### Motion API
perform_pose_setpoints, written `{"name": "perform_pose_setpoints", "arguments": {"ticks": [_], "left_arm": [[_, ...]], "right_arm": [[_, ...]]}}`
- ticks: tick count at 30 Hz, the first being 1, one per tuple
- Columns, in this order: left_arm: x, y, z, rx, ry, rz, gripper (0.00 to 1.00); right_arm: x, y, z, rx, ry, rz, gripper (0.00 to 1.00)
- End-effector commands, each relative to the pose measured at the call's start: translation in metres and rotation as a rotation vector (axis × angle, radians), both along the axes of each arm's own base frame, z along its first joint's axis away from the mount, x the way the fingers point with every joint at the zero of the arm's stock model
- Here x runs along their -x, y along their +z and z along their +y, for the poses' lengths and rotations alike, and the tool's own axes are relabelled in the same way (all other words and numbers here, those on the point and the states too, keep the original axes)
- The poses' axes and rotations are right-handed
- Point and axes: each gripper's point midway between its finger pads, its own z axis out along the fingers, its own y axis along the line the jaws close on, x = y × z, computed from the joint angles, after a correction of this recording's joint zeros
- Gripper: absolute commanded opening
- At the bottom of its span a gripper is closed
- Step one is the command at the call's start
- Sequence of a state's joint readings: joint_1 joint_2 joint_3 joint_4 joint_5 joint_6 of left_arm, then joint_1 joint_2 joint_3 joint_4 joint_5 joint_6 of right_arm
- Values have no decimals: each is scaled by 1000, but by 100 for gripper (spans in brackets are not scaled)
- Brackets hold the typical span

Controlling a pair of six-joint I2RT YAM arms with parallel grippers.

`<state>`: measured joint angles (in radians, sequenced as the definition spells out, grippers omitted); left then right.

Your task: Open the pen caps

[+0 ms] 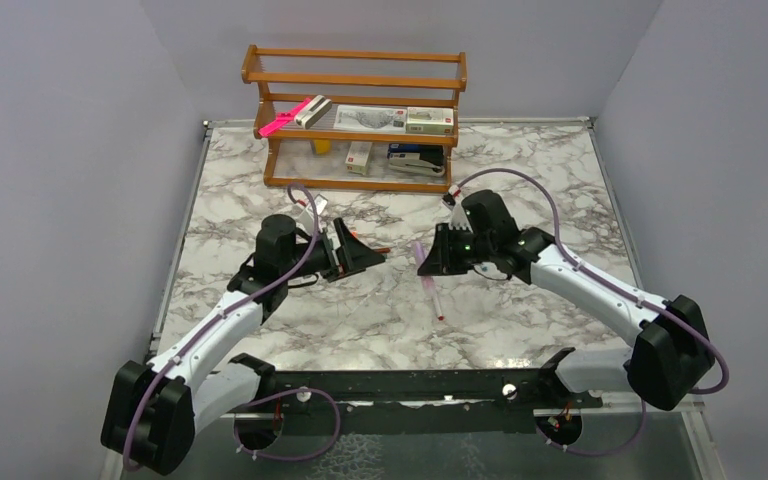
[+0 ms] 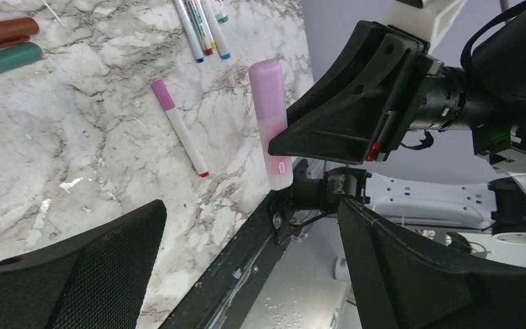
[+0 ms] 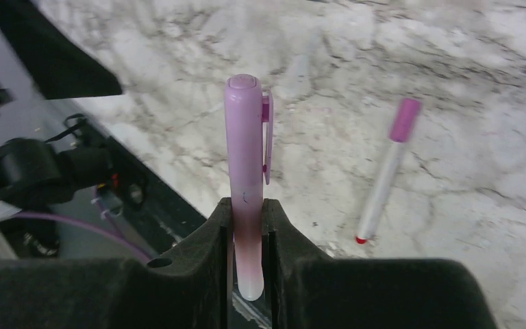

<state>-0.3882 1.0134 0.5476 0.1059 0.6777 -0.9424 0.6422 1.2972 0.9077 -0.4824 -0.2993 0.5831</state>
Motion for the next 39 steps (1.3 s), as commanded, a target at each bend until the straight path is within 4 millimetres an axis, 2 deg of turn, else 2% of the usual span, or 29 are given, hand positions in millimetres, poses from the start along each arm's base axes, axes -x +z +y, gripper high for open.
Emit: {"name": "perform_pose_setpoints", "arguments": {"ticks": [1, 6, 14, 23, 30, 35, 39], "left_arm": [[4, 36, -6, 141, -3, -72, 99], [3, 50, -4, 180, 33, -90, 99], [5, 60, -11, 239, 36, -81, 99], [0, 49, -14, 232, 74, -59, 99], [-1, 48, -25, 248, 93, -53, 99], [4, 50, -39, 252, 74, -53, 99], [3, 49, -44, 257, 81, -55, 92]], "right_arm": [[18, 58, 43, -278, 182, -12, 1], [38, 78, 61, -468, 302, 24, 1], [60, 88, 70, -695, 394, 80, 1], [55, 104, 78, -788, 416, 83, 1], [50, 96, 82, -800, 389, 107, 1], [51, 93, 83, -826, 379, 130, 1], [51, 91, 84, -835, 373, 145, 1]]}}
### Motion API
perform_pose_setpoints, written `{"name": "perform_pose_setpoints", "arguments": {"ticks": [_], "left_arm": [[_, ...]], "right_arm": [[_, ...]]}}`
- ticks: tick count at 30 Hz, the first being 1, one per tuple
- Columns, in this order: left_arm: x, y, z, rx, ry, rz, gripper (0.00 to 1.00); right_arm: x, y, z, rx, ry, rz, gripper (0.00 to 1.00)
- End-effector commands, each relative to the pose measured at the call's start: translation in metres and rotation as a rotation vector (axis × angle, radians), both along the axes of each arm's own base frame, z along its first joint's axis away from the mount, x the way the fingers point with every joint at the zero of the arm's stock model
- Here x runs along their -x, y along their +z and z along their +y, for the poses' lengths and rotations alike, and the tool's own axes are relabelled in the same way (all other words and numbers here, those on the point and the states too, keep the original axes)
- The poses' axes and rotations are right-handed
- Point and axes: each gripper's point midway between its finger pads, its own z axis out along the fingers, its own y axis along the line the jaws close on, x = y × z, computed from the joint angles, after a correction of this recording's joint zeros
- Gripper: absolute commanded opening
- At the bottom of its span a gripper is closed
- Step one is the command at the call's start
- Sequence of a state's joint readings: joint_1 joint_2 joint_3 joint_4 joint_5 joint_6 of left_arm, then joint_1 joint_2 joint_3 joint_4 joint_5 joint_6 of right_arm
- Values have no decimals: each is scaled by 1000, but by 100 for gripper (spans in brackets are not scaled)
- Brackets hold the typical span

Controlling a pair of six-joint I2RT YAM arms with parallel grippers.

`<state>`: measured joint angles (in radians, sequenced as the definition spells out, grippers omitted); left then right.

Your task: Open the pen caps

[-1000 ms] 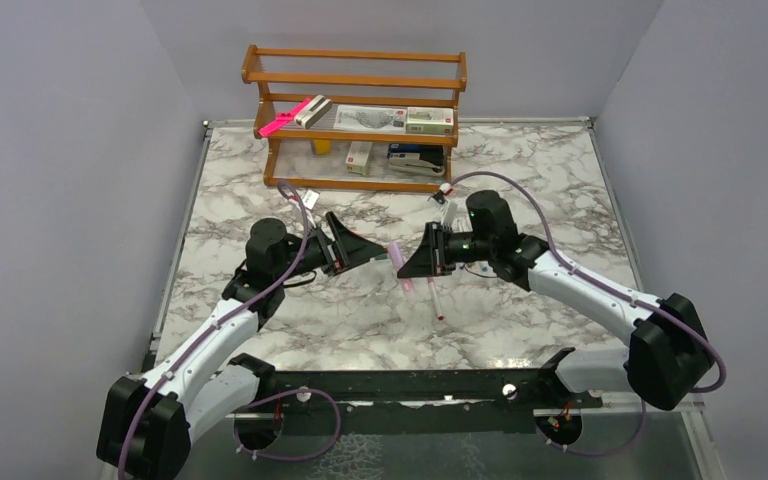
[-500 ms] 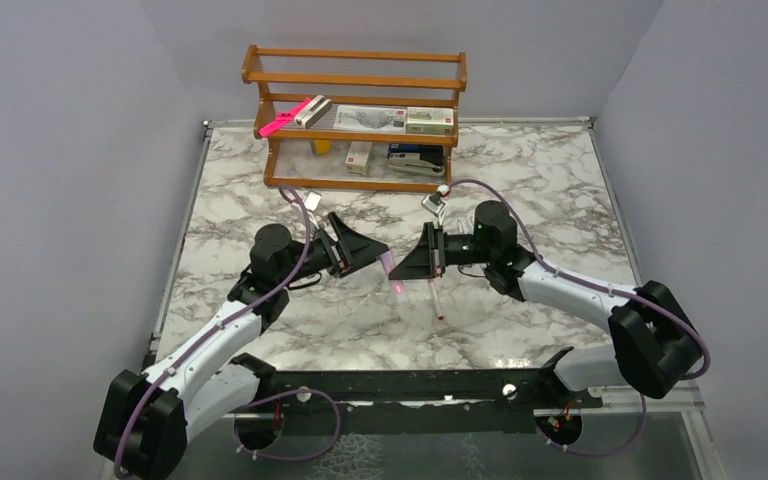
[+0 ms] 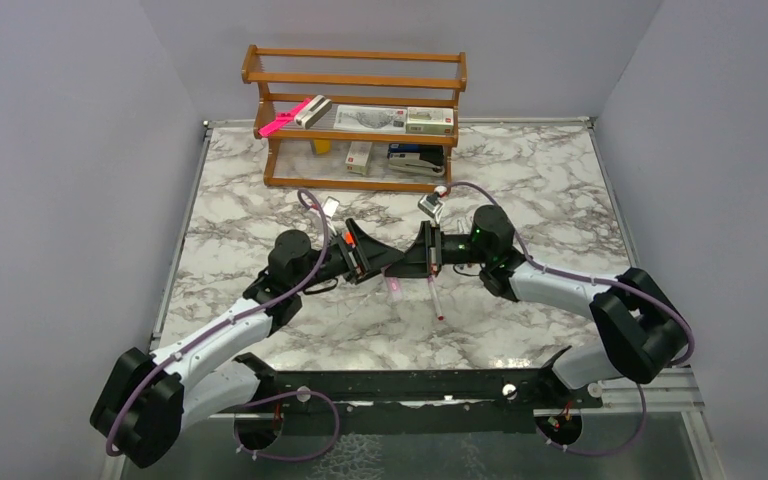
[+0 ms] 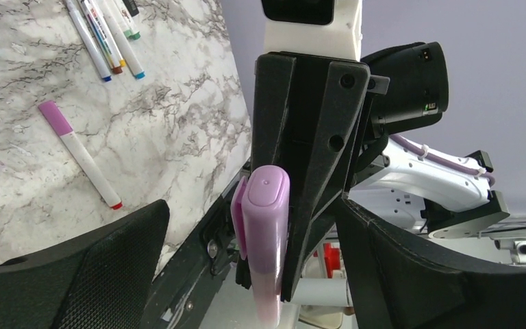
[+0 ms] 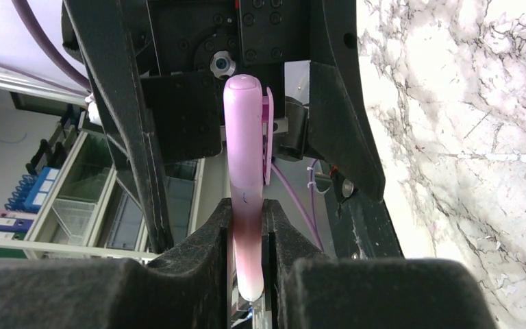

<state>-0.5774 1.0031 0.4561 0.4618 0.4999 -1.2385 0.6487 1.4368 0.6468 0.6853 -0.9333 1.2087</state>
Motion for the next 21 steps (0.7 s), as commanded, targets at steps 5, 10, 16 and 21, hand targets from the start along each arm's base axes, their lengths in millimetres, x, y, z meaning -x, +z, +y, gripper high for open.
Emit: {"name": "perform_pose_setpoints", "arguments": {"ticks": [5, 10, 16, 21], "left_arm": [[-12, 15, -4, 45, 64, -49, 80], [-17, 12, -5, 48, 83, -36, 64], [-21, 10, -9, 50, 77, -26, 49], [-17, 5, -12, 53, 67, -19, 42]], "right_arm": [[8, 3, -2, -42, 17, 3, 1], [12, -4, -5, -26, 3, 22, 1], [8, -6, -4, -11, -16, 25, 1], [3, -8, -1, -15, -25, 23, 1]]}}
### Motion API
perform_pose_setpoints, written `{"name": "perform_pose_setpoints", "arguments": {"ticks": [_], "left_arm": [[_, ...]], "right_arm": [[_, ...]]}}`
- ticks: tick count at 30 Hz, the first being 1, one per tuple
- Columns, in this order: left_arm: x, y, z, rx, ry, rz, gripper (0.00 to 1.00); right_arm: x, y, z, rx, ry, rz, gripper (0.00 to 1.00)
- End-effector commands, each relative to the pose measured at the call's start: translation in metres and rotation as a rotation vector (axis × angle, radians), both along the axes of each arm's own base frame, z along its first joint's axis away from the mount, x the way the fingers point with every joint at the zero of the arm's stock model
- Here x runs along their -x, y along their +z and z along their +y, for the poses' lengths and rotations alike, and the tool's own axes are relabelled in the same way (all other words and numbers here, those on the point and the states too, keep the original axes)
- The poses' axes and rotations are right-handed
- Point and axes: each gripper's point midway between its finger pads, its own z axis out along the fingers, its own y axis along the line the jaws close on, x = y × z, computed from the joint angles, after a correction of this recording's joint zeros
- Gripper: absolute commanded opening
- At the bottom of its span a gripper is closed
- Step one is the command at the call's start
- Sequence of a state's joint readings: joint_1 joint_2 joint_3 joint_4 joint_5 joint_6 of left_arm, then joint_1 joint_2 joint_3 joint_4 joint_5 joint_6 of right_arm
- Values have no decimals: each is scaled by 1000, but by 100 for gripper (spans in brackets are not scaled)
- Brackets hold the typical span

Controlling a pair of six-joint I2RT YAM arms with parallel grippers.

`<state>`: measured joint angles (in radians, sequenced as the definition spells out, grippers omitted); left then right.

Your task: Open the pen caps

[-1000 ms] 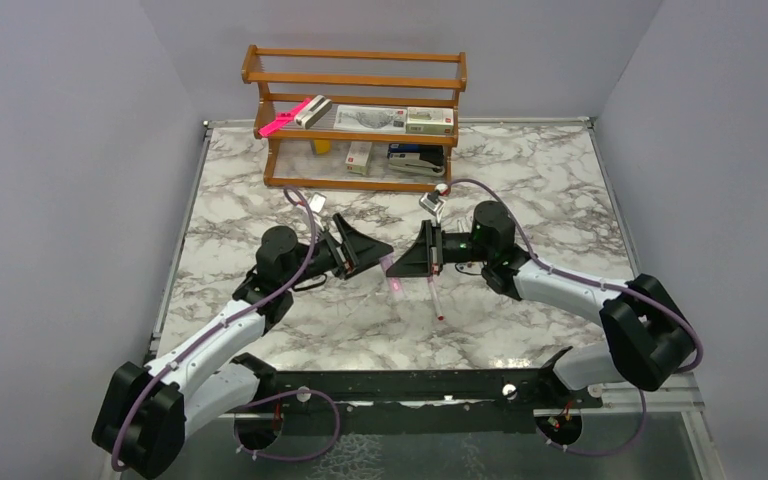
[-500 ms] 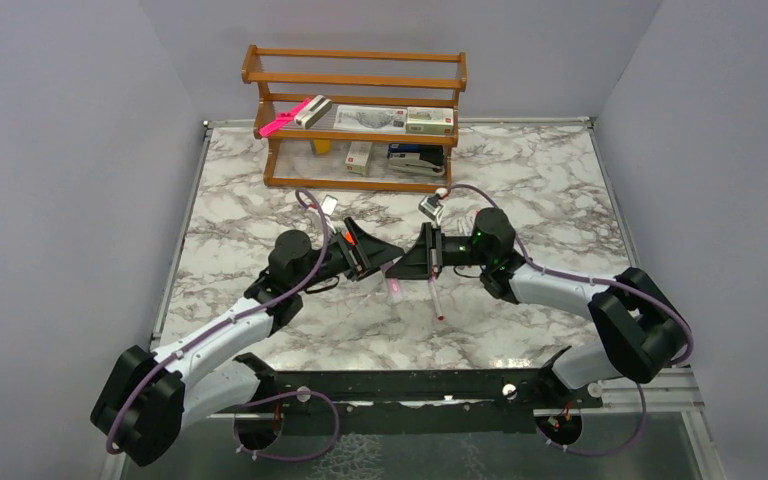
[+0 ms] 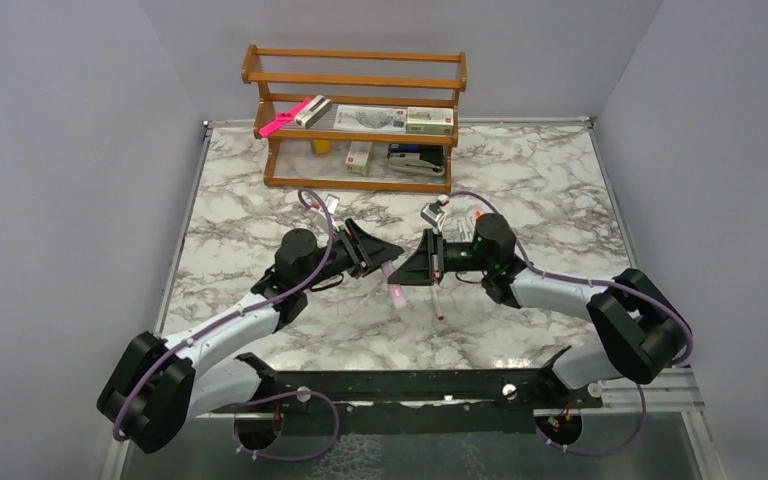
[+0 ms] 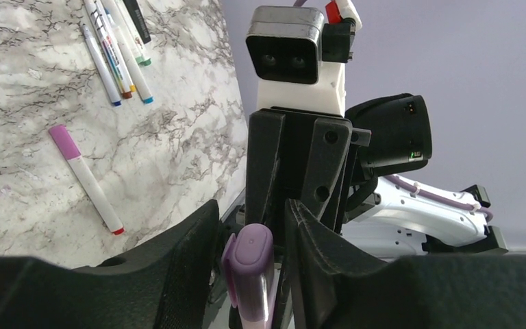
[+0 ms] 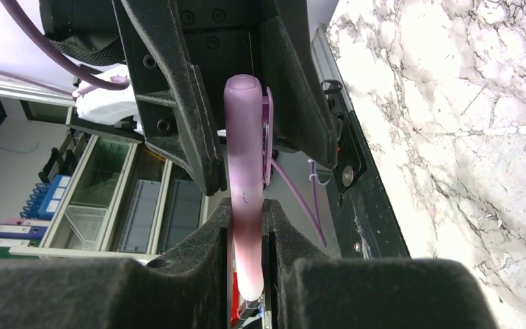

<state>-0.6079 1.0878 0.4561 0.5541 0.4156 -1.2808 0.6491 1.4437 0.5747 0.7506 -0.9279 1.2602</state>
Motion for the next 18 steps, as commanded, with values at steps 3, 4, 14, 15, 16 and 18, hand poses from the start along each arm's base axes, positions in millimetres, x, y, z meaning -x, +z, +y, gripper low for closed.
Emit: {"name": "perform_pose_setpoints", "arguments": {"ticks": [3, 4, 14, 15, 16, 18], "left_arm": [[0, 9, -1, 35, 20, -38, 33], [1, 9, -1, 35, 19, -38, 31], [1, 6, -2, 34, 23, -25, 35], [1, 5, -2, 34, 25, -25, 34], [1, 5, -2, 33, 26, -24, 34], [1, 5, -3, 32, 23, -23, 35]], "right_arm": [[-7, 5, 5, -27, -35, -24, 1], [-8, 4, 5, -28, -37, -20, 1], [-17, 0, 11, -35, -54, -2, 1], [-18, -1, 11, -34, -58, 0, 1], [-18, -2, 10, -33, -61, 1, 1], [-18, -3, 10, -31, -65, 4, 1]]}}
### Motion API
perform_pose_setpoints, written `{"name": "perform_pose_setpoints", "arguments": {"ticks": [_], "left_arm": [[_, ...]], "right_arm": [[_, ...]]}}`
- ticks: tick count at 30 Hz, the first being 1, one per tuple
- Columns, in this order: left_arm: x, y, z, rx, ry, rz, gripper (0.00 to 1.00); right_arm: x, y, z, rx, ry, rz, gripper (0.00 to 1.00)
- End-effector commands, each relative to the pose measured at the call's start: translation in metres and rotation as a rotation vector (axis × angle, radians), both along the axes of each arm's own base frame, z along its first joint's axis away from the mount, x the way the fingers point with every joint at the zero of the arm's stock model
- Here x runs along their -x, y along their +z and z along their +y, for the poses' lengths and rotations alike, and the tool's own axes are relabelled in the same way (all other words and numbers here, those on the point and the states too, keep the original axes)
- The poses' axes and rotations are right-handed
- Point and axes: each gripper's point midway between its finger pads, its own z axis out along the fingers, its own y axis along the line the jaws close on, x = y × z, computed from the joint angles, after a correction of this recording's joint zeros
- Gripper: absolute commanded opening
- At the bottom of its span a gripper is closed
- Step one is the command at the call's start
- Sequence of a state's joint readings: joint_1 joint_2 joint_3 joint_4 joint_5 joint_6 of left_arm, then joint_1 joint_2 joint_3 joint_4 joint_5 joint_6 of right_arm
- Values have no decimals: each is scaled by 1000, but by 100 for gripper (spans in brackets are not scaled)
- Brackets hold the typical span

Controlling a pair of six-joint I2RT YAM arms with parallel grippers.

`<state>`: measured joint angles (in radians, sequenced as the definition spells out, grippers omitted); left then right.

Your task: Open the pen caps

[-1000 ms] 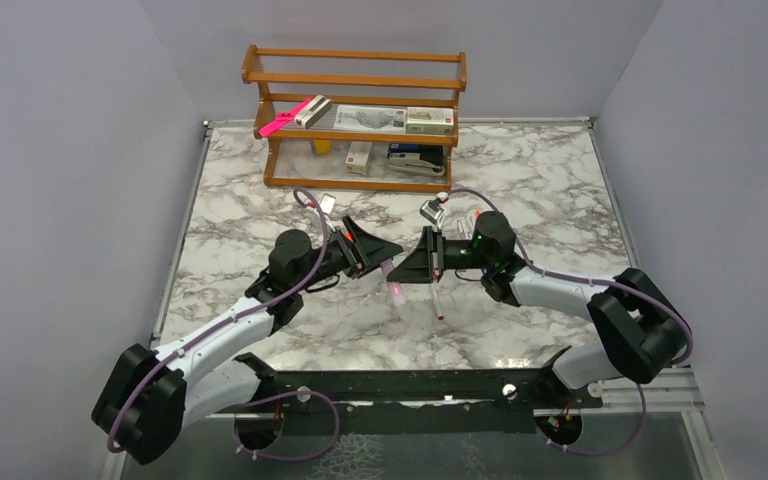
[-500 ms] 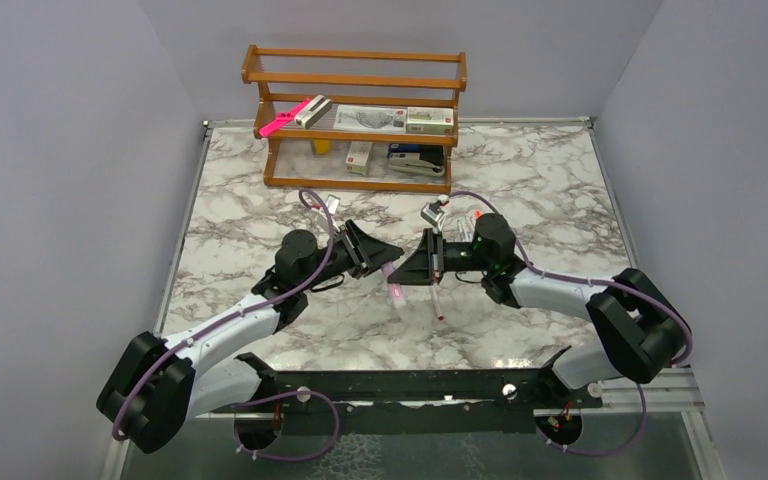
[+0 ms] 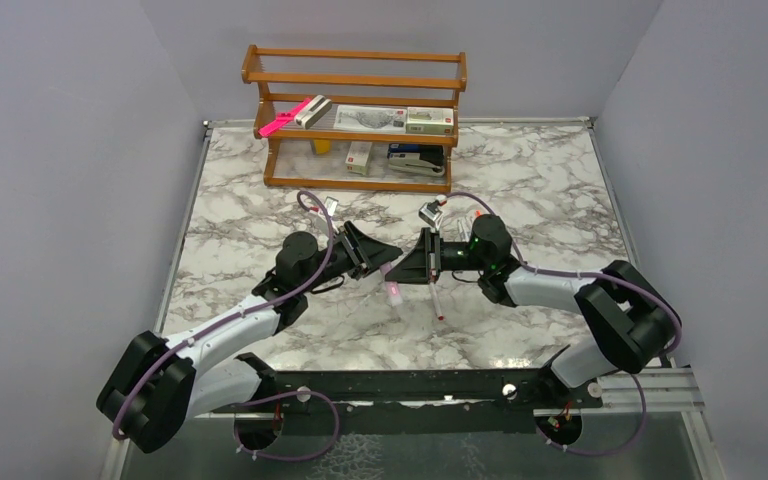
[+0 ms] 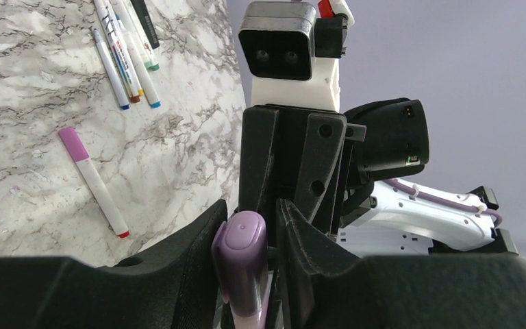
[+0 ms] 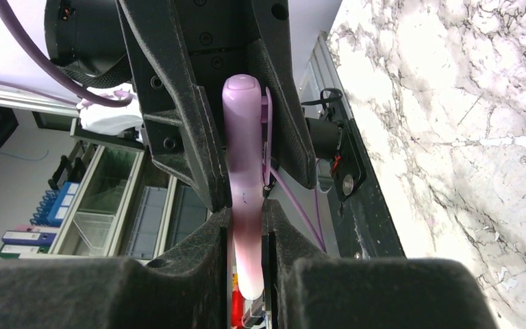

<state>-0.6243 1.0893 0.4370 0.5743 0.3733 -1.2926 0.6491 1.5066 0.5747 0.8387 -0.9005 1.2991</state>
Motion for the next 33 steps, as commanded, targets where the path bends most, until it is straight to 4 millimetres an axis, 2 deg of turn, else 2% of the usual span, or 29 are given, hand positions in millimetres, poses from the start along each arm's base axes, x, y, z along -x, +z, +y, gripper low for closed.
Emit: {"name": "perform_pose_setpoints", "arguments": {"ticks": [1, 3, 7, 8, 13, 17, 20, 26, 33], "left_arm": [[2, 10, -3, 28, -4, -31, 36], [1, 8, -4, 26, -4, -27, 35], [2, 6, -6, 22, -9, -20, 3], [1, 5, -6, 21, -10, -16, 0], [1, 5, -8, 20, -16, -14, 0], [0, 8, -8, 27, -12, -16, 0], [-2, 10, -10, 30, -14, -17, 0], [-5, 15, -14, 36, -18, -24, 0], [-10, 15, -21, 37, -15, -27, 0]], "right_arm": [[-8, 3, 5, -16, -37, -14, 1], [-8, 2, 5, -17, -39, -13, 1], [-10, 1, 5, -15, -45, -12, 1], [-10, 1, 6, -14, -45, -13, 1], [-10, 0, 6, -9, -36, -18, 4], [-4, -5, 5, 15, 1, -28, 23], [-3, -11, 3, 70, 12, -48, 31], [2, -12, -4, 127, 11, -98, 38], [0, -10, -2, 103, -2, -65, 40]]}}
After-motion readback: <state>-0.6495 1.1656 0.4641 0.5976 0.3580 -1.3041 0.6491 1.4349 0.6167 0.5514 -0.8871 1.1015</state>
